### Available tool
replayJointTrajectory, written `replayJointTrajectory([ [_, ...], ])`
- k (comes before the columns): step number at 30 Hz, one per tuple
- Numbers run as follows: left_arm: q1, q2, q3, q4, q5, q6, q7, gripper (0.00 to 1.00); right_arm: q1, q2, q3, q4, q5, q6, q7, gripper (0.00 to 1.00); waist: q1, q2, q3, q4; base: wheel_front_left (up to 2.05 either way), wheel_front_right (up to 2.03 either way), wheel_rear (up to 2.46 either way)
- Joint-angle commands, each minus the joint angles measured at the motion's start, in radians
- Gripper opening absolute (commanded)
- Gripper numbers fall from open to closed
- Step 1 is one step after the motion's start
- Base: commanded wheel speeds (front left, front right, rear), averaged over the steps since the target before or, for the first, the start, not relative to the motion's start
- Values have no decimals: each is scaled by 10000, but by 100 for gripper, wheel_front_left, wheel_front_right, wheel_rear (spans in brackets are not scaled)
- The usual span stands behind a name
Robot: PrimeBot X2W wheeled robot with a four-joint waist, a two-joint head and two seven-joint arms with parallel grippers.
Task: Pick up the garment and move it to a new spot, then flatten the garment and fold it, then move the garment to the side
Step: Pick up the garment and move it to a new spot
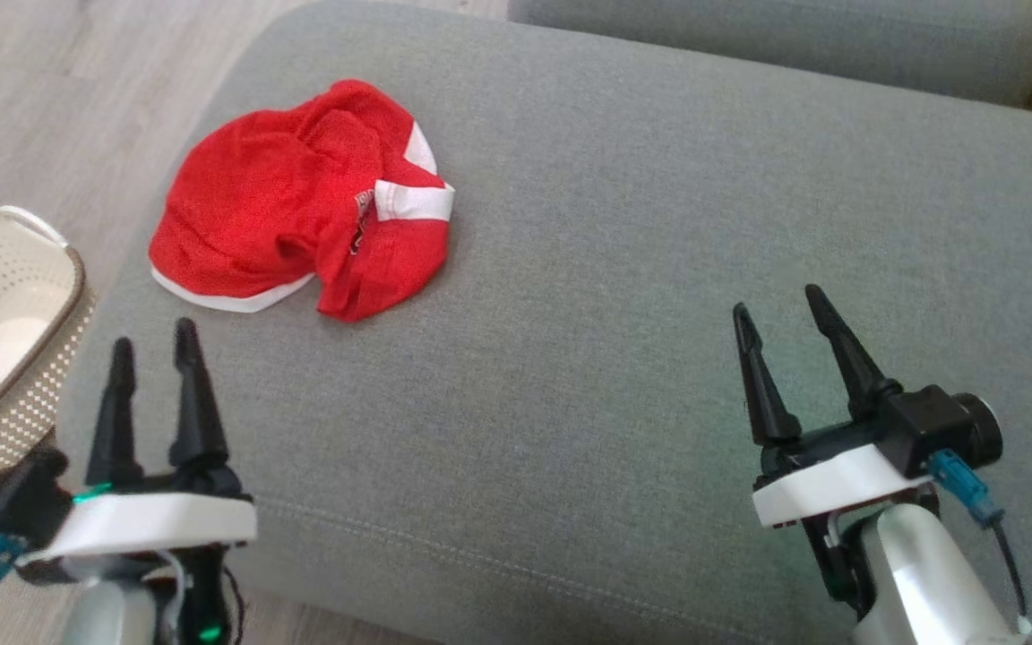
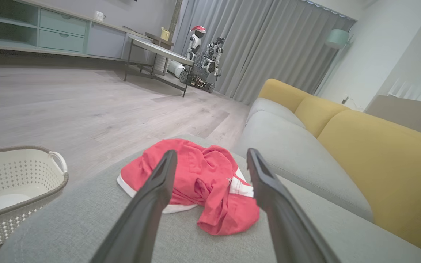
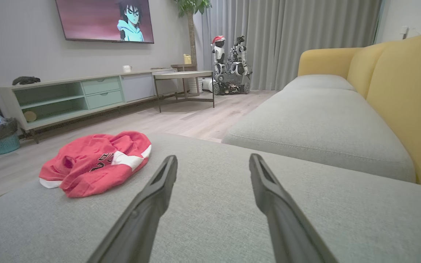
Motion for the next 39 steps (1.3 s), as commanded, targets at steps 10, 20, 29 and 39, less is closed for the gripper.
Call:
replayJointTrajectory([
  [10,-2340,272,1042,1931,868,-515,-51,100,-666,-378,-238,-1028,-466,65,77,100,1,0,1690,-544,0,0,0],
  [20,-5319,1417,1343,5571,544,-536,1069,100,-1066,-578,-592,-2102,-813,65,597,100,1,0,2853,-858,0,0,0],
  [29,-7004,1953,1047,8103,352,-785,1746,100,-1169,-577,-504,-2667,-921,65,840,100,1,0,3350,-1147,0,0,0],
  [39,-7803,2287,971,9738,156,-910,1071,0,-1193,-426,-542,-2469,-930,65,719,100,1,0,3239,-1421,0,0,0],
])
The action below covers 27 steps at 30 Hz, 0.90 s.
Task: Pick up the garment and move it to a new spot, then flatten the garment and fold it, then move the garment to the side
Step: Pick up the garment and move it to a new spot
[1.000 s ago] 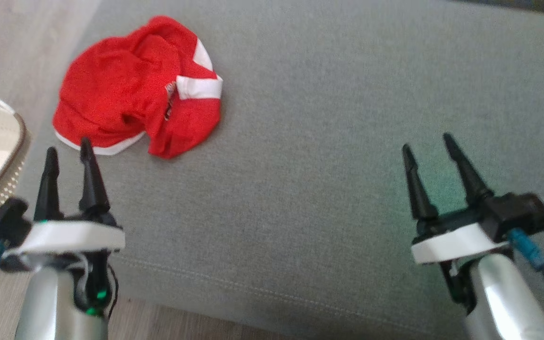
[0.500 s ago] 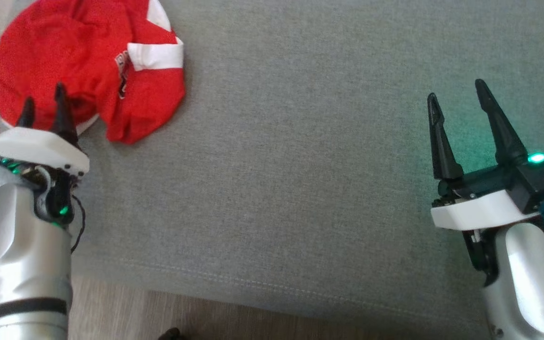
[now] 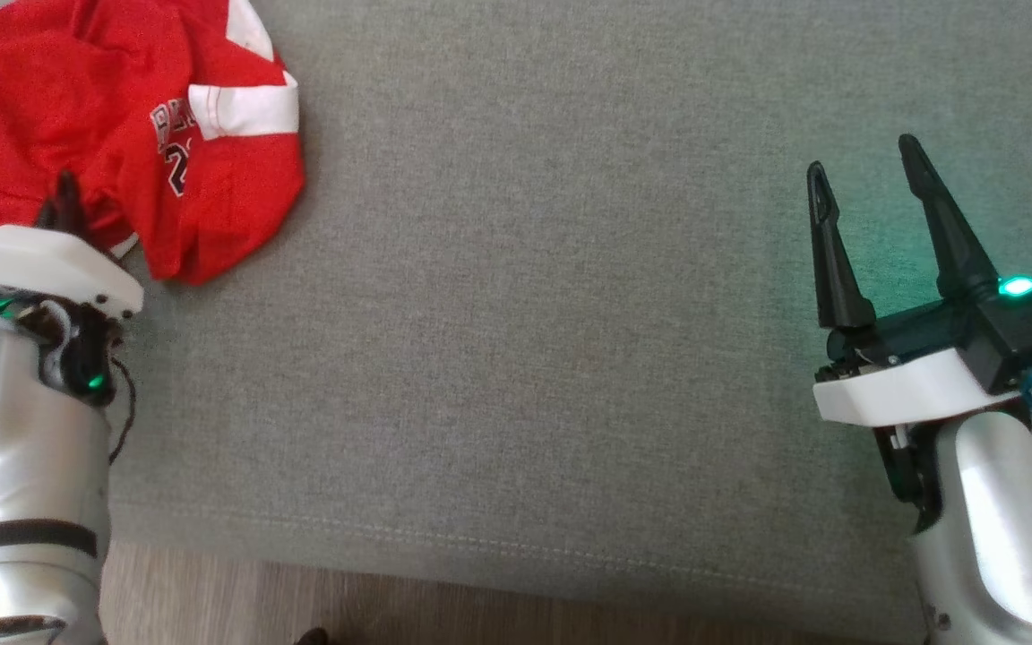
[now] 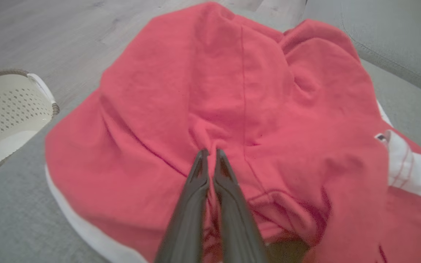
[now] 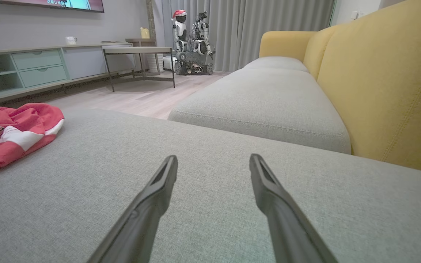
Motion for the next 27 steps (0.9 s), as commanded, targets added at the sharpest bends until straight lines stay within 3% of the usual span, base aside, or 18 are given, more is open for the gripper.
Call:
replayJointTrajectory([
  [1,-234,706,206,-179,-50,-28,-371,0,-71,108,200,-234,-51,65,-106,100,-2,0,-142,-27,0,0,0],
  [7,-245,943,552,-1071,-136,-61,-1194,0,-72,280,246,214,75,65,-365,100,-2,0,-861,-106,0,0,0],
  [11,-50,1040,1030,-2546,-30,-63,-1226,0,-58,366,264,442,159,65,-483,100,-2,0,-1240,-170,0,0,0],
  [12,216,937,1319,-3661,89,-71,-1229,0,-45,420,269,573,214,65,-556,100,-2,0,-1467,-236,0,0,0],
  [14,494,778,1396,-4576,211,-83,-1230,0,-31,468,270,694,268,65,-621,100,-2,0,-1679,-314,0,0,0],
  [19,1017,416,999,-6148,138,-109,-1174,0,1,556,248,960,431,65,-752,100,-2,0,-2149,-613,0,0,0],
  [27,1572,-97,-13,-8262,-177,-118,16,0,-69,611,260,1133,665,65,-840,100,-2,0,-2380,-1254,0,0,0],
])
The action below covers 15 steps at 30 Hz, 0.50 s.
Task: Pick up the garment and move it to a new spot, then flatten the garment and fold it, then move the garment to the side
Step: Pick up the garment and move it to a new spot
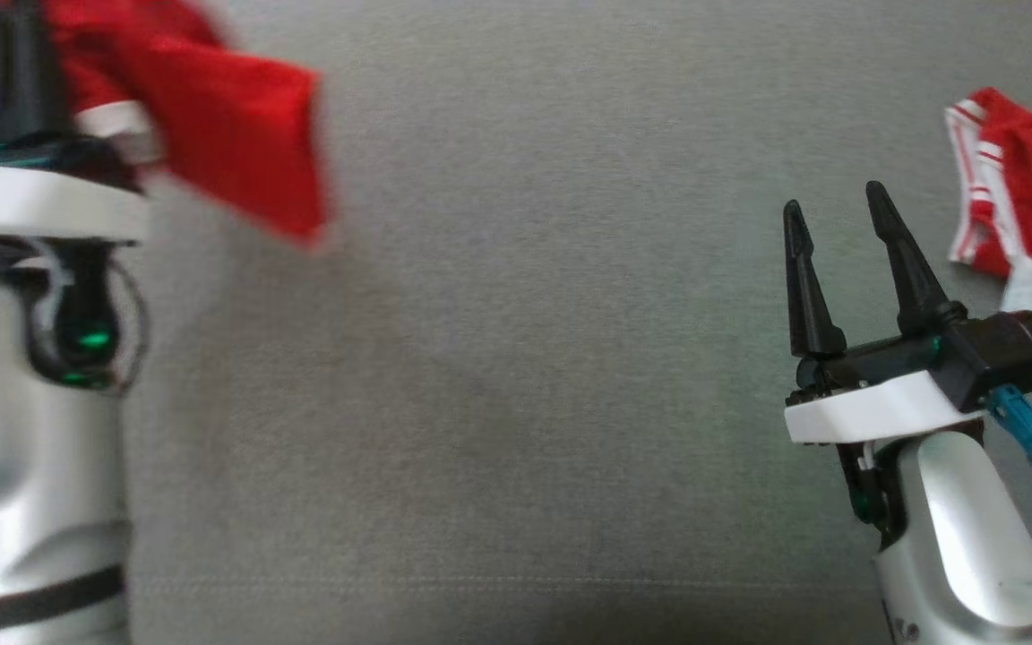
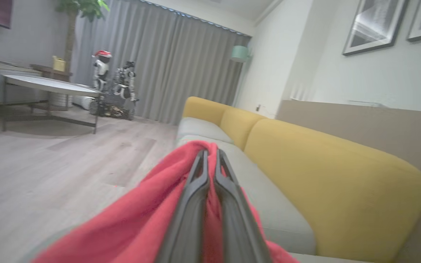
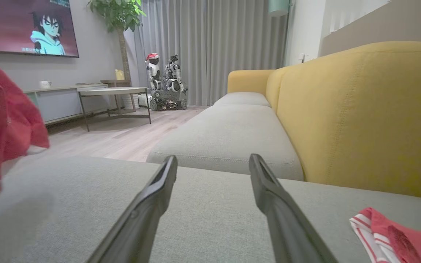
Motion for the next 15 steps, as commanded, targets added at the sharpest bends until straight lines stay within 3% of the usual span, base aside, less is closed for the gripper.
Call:
replayJointTrajectory([
  [1,-98,177,68,-698,-115,-55,201,0,-140,95,236,-261,166,65,-120,100,0,0,-54,-302,0,0,0],
  [9,0,-945,-1433,-2260,-560,254,1059,0,-342,100,342,-554,641,65,-131,100,0,0,262,-1232,0,0,0],
  [15,-300,-1144,-3171,-2085,-810,640,966,0,-672,101,610,-854,975,65,-132,100,0,0,771,-2022,0,0,0],
])
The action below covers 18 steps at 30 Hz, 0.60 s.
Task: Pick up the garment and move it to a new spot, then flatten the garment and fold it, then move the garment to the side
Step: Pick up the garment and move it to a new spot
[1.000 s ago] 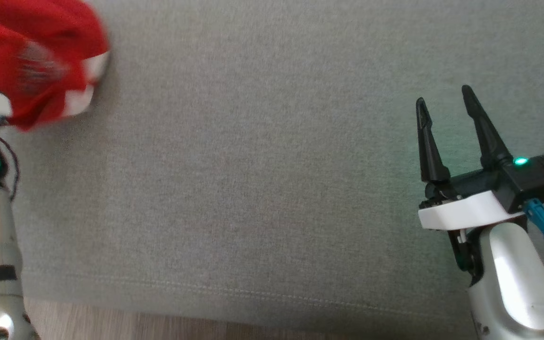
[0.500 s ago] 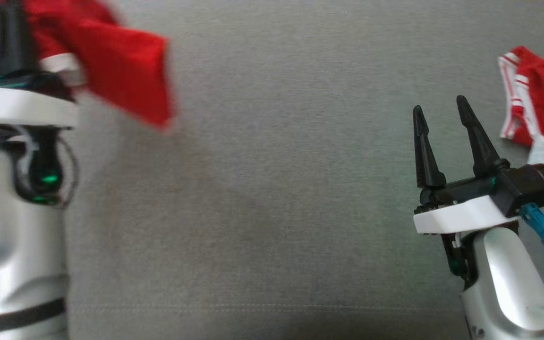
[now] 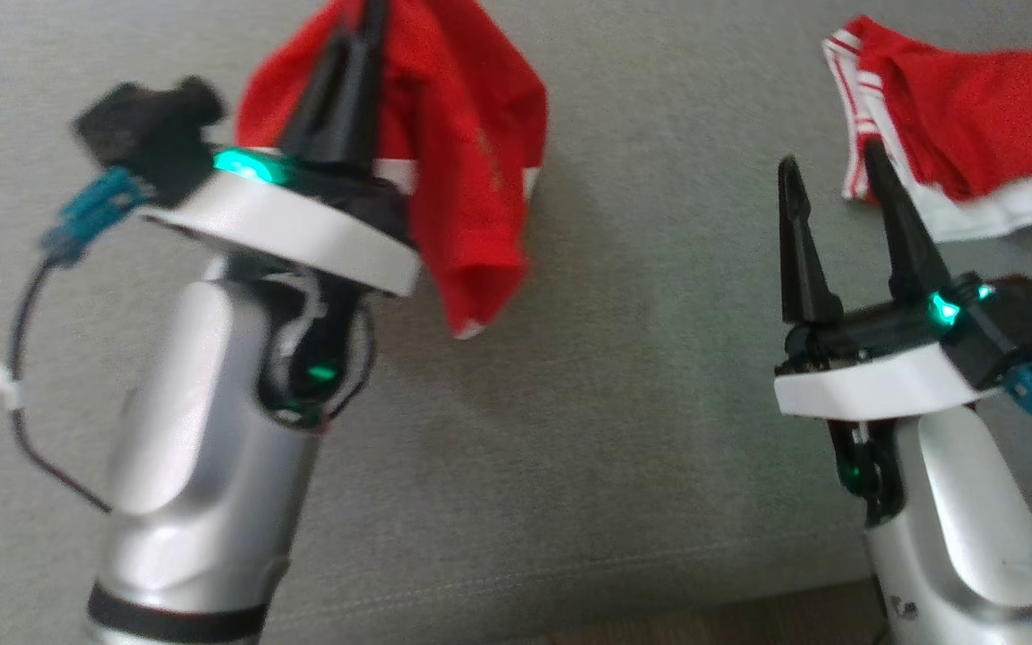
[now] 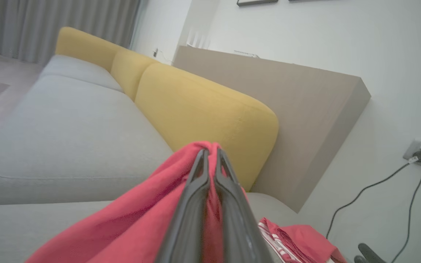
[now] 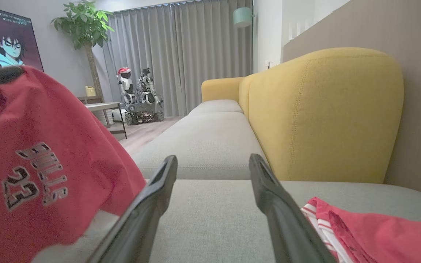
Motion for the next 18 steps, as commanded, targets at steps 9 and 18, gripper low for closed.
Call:
replayJointTrajectory([
  [9,-1814,132,-341,2104,-322,1635,-1628,0,-502,87,533,-668,465,65,-64,100,0,0,725,-1126,0,0,0],
  [18,-1693,131,-1985,4485,-39,1557,-1852,100,-504,87,636,-647,452,65,-64,100,0,0,865,-1036,0,0,0],
])
